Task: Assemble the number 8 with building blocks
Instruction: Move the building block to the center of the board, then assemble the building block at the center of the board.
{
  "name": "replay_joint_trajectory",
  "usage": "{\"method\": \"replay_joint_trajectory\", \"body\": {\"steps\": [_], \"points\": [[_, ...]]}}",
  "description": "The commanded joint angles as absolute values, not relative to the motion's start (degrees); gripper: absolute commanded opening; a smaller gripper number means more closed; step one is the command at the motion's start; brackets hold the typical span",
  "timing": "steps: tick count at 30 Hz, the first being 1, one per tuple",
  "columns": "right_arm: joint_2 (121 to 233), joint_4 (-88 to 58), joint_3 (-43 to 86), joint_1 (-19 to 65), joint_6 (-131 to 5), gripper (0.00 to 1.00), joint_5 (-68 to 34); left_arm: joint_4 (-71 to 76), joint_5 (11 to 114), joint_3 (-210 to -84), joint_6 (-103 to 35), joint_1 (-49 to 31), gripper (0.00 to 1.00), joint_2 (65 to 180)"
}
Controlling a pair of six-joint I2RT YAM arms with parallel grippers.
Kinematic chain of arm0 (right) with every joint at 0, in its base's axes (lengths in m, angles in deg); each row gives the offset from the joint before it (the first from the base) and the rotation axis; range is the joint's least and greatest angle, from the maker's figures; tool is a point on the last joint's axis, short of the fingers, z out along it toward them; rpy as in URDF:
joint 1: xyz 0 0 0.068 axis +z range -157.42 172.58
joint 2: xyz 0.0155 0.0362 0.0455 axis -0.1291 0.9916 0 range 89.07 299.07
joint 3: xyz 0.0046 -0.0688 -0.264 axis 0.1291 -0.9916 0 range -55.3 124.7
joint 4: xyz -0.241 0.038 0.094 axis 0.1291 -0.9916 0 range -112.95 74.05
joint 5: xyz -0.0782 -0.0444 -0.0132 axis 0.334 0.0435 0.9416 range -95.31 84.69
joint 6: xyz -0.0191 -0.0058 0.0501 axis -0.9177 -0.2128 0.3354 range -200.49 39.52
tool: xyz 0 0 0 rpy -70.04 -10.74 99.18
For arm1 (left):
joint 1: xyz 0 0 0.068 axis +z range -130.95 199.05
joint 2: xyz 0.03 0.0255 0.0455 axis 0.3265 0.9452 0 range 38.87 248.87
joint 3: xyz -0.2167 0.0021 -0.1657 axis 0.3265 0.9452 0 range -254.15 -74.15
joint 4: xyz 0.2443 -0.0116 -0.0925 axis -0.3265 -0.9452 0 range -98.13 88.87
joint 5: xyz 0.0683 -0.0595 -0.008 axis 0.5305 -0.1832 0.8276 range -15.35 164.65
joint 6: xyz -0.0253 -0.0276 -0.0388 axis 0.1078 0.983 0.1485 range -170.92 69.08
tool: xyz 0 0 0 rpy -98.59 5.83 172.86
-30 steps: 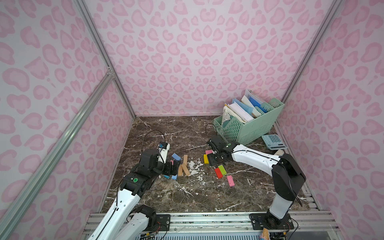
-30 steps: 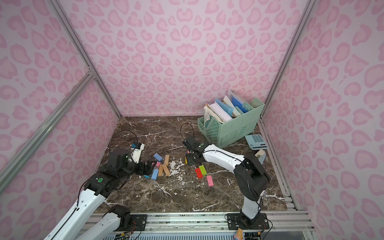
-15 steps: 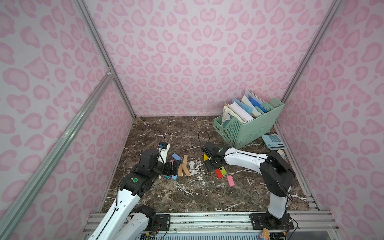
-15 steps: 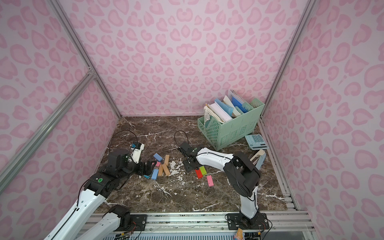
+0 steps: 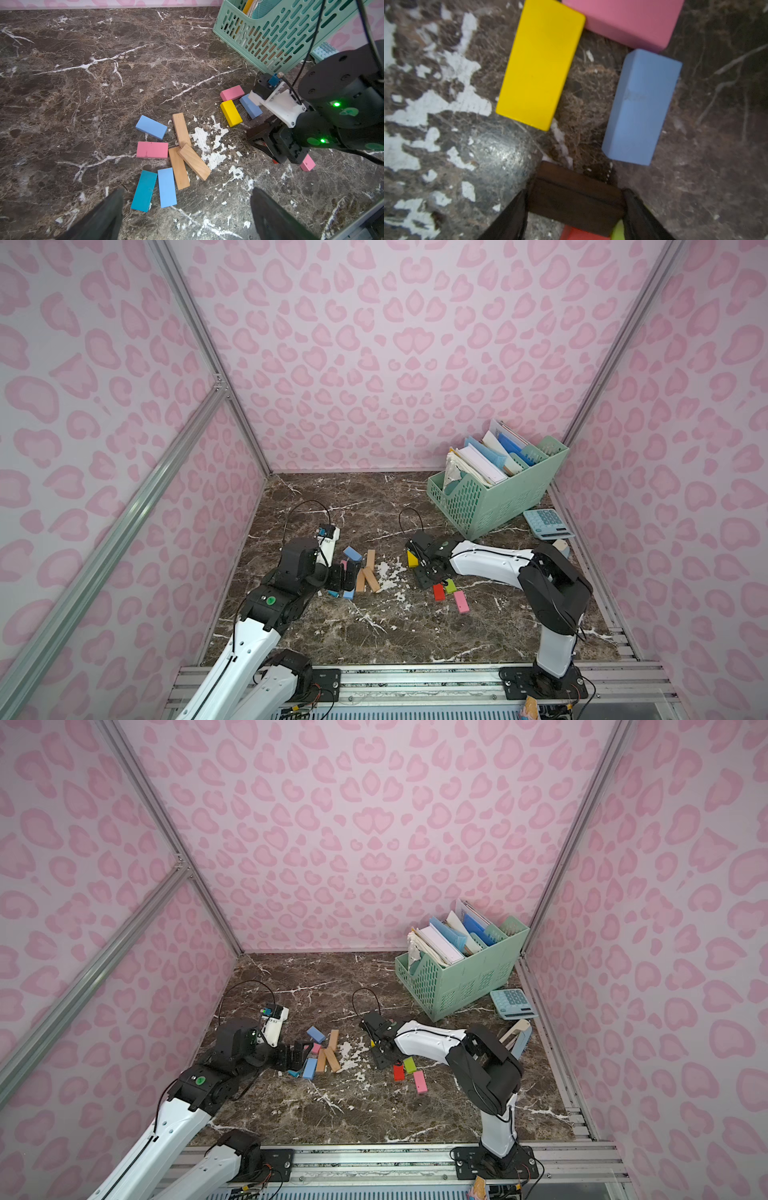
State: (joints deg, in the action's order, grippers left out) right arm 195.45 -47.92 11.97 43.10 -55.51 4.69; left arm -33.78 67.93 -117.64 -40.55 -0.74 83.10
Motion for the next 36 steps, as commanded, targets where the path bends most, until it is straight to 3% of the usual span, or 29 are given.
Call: {"method": "replay_joint_trajectory", "body": {"steps": [1, 7, 15, 36], "points": [[193.24, -49.37, 9.55, 43.14, -54.26, 0.54, 3.16, -33.37, 68.15, -117.57, -40.90, -0.77, 0.98, 83.07], [192.52, -49.44, 9.21, 43.11, -53.35, 0.54, 1.38, -33.32, 68.08, -117.57, -40.92, -0.73, 0.98, 83.17], [199.72, -50.57, 16.88, 43.11, -52.76, 0.55, 1.19, -33.31, 68.17, -117.57, -40.95, -0.73, 0.98, 83.08], [201.31, -51.24, 18.97, 41.00, -52.10, 0.67, 2.53, -33.41, 68.41, -117.57, -40.98, -0.87, 0.98, 83.26]]}}
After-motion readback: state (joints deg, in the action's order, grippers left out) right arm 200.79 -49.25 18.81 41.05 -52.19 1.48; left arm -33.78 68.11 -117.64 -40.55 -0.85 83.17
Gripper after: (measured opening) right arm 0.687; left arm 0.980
